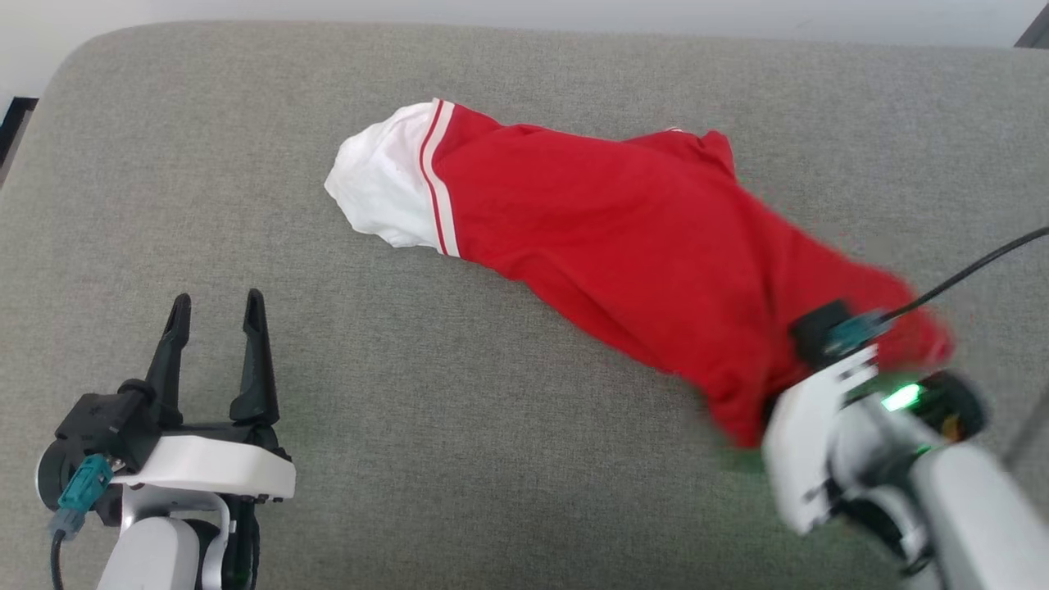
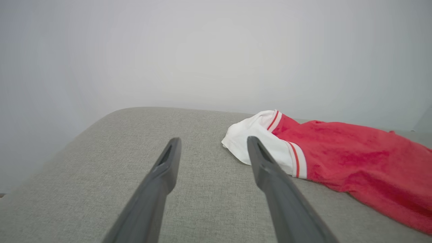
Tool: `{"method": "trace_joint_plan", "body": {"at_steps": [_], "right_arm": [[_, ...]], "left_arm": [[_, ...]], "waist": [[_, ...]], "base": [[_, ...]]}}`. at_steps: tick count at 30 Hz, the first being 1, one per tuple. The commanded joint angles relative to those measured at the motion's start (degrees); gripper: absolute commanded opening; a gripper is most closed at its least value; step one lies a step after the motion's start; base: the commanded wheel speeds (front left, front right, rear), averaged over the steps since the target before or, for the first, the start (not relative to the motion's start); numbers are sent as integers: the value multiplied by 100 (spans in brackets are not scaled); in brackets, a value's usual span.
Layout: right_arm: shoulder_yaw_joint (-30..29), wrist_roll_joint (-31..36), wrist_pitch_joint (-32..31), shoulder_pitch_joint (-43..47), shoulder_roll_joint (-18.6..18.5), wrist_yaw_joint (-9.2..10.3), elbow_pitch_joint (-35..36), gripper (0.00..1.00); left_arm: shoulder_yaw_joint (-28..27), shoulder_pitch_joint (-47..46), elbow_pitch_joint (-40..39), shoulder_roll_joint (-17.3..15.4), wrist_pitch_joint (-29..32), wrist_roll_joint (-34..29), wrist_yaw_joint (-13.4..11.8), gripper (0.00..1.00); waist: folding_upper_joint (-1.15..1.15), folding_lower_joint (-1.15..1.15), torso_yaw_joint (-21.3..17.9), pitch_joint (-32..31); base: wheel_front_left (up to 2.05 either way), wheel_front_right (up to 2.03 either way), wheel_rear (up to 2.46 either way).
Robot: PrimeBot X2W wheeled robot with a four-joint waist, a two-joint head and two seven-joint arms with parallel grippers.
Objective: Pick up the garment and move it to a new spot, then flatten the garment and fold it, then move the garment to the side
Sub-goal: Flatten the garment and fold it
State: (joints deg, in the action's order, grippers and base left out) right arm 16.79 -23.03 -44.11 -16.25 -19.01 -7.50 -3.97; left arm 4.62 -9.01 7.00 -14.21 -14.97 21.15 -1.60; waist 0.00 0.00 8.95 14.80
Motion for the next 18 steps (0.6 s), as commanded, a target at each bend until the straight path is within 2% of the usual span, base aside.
{"method": "trace_joint_plan", "body": {"at_steps": [1,5,9,14,18], "right_arm": [[143,-119,-71,104,33,2,120,0],[893,-643,-307,386,226,2,757,0],[1802,-1023,-349,479,428,2,1090,0],[2742,-1352,-137,177,707,2,905,0],[3419,-1510,134,-154,860,2,429,0]], "left_arm": [[-53,68,16,38,-31,-47,44,100],[-217,49,19,177,-31,-179,162,100],[-337,2,34,291,-31,-294,283,100],[-456,-58,79,415,-31,-405,404,100],[-545,-84,126,480,-31,-483,488,100]], "waist": [[0,0,1,-2],[0,0,35,-1],[0,0,96,13],[0,0,150,20],[0,0,175,19]], "base": [[0,0,0],[0,0,0],[0,0,0],[0,0,0],[0,0,0]]}}
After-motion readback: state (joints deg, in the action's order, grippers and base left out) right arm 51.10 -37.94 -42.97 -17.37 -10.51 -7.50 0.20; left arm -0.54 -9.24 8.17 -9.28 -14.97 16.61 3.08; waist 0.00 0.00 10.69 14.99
